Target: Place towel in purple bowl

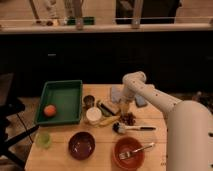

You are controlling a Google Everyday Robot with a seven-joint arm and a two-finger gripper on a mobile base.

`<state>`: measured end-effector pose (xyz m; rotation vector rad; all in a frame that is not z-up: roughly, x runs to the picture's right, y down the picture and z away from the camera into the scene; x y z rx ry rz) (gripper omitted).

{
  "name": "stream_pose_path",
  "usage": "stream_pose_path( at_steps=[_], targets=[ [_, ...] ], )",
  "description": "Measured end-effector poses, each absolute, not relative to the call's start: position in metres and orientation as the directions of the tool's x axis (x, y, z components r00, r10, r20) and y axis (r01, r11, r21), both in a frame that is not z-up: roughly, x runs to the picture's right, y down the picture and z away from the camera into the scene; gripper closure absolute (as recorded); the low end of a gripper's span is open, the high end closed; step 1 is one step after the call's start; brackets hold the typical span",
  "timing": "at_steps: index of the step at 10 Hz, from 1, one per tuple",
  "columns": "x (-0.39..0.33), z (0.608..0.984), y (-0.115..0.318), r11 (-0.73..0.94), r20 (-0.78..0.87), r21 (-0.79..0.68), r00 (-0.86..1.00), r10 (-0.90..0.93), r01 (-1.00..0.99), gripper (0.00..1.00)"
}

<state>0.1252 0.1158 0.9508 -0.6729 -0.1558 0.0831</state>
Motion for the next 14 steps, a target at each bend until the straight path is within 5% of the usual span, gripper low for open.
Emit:
stream_pose_path(
  at_steps=[14],
  targets=[
    [0.119, 0.933, 0.045, 0.770, 0.306, -0.558, 0.940, -0.153, 0.308, 0.20]
  ],
)
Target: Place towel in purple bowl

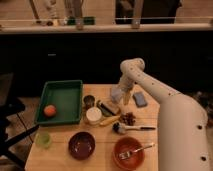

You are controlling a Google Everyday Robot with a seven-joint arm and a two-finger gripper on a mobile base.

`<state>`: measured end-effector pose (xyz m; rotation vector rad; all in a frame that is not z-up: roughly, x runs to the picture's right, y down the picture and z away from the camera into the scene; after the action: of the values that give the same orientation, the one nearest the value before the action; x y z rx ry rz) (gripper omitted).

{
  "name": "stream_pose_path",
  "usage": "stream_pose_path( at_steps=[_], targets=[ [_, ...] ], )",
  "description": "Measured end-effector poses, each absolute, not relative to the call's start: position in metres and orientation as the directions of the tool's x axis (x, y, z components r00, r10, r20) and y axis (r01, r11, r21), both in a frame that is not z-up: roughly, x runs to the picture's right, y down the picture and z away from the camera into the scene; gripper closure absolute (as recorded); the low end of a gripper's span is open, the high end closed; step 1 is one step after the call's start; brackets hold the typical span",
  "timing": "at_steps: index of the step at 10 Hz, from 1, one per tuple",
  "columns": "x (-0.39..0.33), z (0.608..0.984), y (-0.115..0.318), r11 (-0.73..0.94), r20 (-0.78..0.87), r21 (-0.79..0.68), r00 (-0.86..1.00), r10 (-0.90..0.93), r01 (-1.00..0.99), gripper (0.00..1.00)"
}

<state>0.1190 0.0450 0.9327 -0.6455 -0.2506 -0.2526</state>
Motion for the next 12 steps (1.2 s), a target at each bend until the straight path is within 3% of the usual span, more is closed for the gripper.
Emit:
stream_pose_path(
  at_steps=[12],
  targets=[
    [0.103, 0.935, 0.024, 0.745, 0.453, -0.411, 0.827, -0.332, 0.525, 0.20]
  ],
)
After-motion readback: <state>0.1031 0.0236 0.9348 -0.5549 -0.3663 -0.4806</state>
